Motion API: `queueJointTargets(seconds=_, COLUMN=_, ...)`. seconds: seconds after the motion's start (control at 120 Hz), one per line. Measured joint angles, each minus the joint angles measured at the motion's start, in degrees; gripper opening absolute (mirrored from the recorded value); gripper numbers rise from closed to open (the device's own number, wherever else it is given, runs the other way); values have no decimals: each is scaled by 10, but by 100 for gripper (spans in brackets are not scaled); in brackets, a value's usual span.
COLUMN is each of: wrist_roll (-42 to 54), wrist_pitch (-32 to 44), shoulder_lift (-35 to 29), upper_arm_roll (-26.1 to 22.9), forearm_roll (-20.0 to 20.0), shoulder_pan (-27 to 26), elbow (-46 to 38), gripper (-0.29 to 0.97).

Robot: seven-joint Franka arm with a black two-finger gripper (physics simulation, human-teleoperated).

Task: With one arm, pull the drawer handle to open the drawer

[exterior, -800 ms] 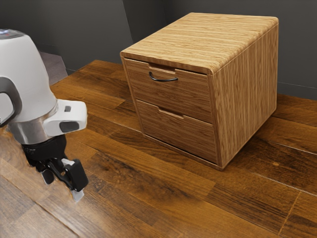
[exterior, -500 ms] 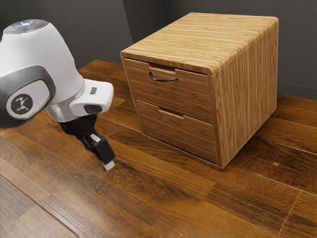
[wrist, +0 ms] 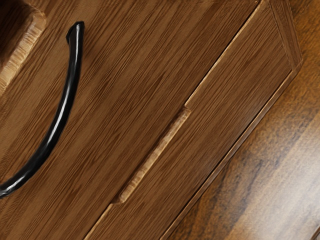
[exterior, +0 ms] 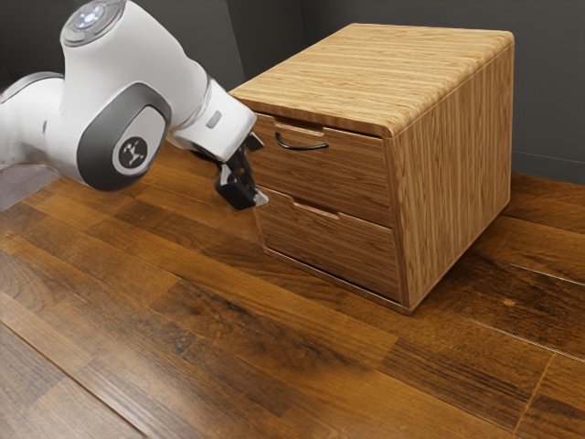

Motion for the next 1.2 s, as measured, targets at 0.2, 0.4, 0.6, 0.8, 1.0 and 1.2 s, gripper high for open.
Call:
queueJointTargets(seconds=0.2, wrist_roll=124, wrist_pitch=52, shoulder_lift=35, upper_arm_roll=3, forearm_roll=34, shoulder_pan=5, elbow=16, gripper=68)
queueJointTargets(seconds=0.4, wrist_roll=213, wrist_pitch=74, shoulder_lift=51, upper_arm_roll=2, forearm_roll=35, shoulder_pan=9, elbow=21, gripper=68)
queueJointTargets(seconds=0.6, wrist_roll=275, wrist_pitch=80, shoulder_lift=59, upper_arm_roll=0, forearm_roll=21, shoulder_pan=8, elbow=22, gripper=68)
queueJointTargets(seconds=0.8, wrist_roll=315, wrist_pitch=81, shoulder_lift=69, upper_arm_roll=1, forearm_roll=14, shoulder_pan=6, elbow=20, gripper=70)
queueJointTargets(seconds=1.0, wrist_roll=342, wrist_pitch=79, shoulder_lift=71, upper_arm_roll=-1, forearm_roll=13, shoulder_pan=11, elbow=18, gripper=70)
queueJointTargets(seconds=1.2, wrist_roll=361, wrist_pitch=74, shoulder_lift=53, upper_arm_roll=-3, forearm_roll=12, shoulder_pan=13, elbow=-1, gripper=66)
